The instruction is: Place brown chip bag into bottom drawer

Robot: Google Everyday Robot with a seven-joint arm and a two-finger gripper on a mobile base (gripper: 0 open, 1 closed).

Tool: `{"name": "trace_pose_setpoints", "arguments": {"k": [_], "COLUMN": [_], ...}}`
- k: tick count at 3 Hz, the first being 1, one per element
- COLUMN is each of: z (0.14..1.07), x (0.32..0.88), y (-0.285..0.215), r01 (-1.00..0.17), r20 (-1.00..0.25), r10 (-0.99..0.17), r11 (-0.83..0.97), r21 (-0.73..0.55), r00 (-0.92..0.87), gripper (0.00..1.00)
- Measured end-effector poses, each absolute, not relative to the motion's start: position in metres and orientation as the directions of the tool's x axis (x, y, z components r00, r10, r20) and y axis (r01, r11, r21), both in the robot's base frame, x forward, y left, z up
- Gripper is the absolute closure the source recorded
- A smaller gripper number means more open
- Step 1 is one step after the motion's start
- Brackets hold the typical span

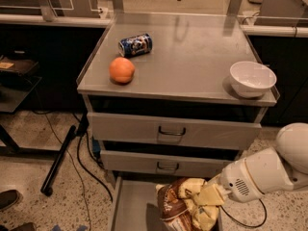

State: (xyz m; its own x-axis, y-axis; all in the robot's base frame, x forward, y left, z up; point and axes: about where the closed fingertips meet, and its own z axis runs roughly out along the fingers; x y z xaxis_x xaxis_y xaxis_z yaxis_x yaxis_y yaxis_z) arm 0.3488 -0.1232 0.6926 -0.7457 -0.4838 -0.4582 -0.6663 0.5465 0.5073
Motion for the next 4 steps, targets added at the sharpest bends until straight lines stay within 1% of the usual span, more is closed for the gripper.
{"name": "trace_pose_setpoints", "arguments": {"k": [1,2,3,4], "z": [0.664,0.591,0.591,0.567], "x": [0.347,0.373,0.373,0.373], "y": [-0.115,-0.091,-0.091,-0.091], "r01": [-0.640,-0.581,-0.581,-0.541], "r20": [-0.448,-0.430,-0.430,-0.435], "r10": [-0.457,-0.393,-0.393,-0.321], "r11": [0.533,0.508,0.508,0.514], "r21": [0.554,0.635,0.635,0.666], "r00": [-0.768,-0.813,-0.813,-0.841], "gripper": [1.00,1.00,1.00,1.00]}}
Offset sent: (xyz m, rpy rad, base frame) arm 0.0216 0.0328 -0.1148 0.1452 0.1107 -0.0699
